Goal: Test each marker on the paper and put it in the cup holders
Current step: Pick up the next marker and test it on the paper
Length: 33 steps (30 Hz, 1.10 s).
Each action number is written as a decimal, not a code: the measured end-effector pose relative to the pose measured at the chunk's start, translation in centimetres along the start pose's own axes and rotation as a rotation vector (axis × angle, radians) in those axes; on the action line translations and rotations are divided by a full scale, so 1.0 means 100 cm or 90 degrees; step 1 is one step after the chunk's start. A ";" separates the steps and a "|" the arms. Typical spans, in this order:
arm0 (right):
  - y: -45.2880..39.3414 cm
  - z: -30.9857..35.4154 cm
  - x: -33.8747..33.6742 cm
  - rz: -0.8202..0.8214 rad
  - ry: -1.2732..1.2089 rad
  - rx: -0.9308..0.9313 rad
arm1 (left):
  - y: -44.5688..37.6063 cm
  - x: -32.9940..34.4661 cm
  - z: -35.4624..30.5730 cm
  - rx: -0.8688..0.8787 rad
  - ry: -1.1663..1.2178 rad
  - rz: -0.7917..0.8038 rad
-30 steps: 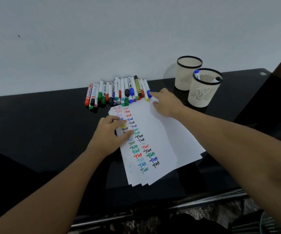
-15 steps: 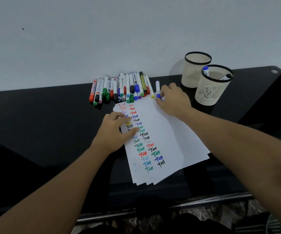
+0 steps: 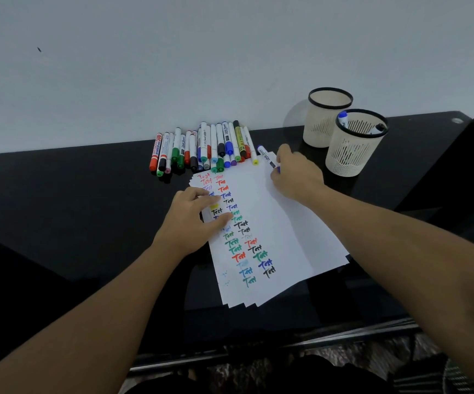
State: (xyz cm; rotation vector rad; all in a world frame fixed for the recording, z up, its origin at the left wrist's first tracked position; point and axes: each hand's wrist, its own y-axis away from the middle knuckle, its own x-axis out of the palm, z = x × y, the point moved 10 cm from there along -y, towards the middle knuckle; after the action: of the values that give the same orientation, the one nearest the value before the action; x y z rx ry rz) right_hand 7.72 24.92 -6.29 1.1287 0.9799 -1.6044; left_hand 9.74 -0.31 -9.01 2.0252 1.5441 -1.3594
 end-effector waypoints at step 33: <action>0.095 0.063 0.041 0.304 -0.775 0.234 | 0.013 -0.012 -0.027 0.045 -0.044 -0.013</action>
State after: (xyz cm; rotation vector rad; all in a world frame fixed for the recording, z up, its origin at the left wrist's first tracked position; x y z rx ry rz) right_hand 14.74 15.58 -9.49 0.3535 -0.3625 -1.6642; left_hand 12.19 0.27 -7.06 1.9862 1.5112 -1.4946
